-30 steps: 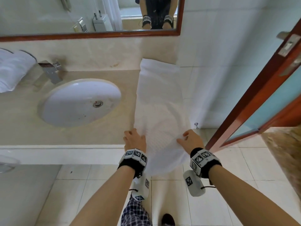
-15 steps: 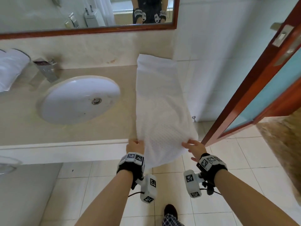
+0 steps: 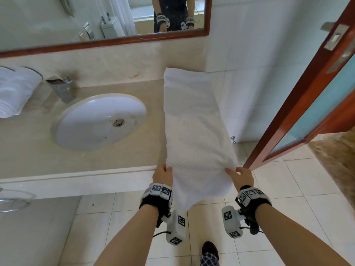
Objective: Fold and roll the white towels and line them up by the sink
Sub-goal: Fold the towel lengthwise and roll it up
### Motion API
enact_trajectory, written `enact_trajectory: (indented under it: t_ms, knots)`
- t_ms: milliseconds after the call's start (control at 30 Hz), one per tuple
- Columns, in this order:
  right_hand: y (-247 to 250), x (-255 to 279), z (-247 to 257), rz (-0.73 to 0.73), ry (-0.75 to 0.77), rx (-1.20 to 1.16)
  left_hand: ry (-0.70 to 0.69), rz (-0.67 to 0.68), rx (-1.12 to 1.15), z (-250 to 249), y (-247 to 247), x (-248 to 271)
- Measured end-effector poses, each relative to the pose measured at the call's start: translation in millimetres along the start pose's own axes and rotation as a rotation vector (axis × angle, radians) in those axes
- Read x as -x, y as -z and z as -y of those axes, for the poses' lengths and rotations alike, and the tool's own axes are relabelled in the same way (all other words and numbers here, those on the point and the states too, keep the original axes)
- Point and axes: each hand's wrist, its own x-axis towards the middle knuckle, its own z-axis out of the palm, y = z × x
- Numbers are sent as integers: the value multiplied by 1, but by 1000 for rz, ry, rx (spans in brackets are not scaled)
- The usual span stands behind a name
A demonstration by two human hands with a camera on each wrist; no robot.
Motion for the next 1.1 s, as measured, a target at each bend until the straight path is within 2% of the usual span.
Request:
enact_trajectory:
  t_ms: [133,200,333,533,633,700,800,933,1000,1100]
  knots:
    - [-3,10,8,154,-121,-212,-35,26,30,10,2,8]
    - [-5,12,3,151,-141,-274,-29,99,63,17,2,13]
    - [-9,22,-7,153,-106,-258,75,258,73,31,2,25]
    - [-4,38,3,242,-109,-382,74,234,318,22,6,32]
    - [-1,40,3,277,-176,-515,98,213,471,11,9,38]
    - [-2,38,-3,333,-236,-567,125,206,653,4,12,42]
    - [-9,43,-16,411,-318,-681,136,246,840,-6,19,50]
    - [-18,66,-31,519,-329,-798,184,250,905,-11,22,60]
    - [-18,77,-30,506,-281,-789,200,254,953,-16,25,67]
    - [-11,84,-20,395,-215,-738,166,365,1051,-27,33,72]
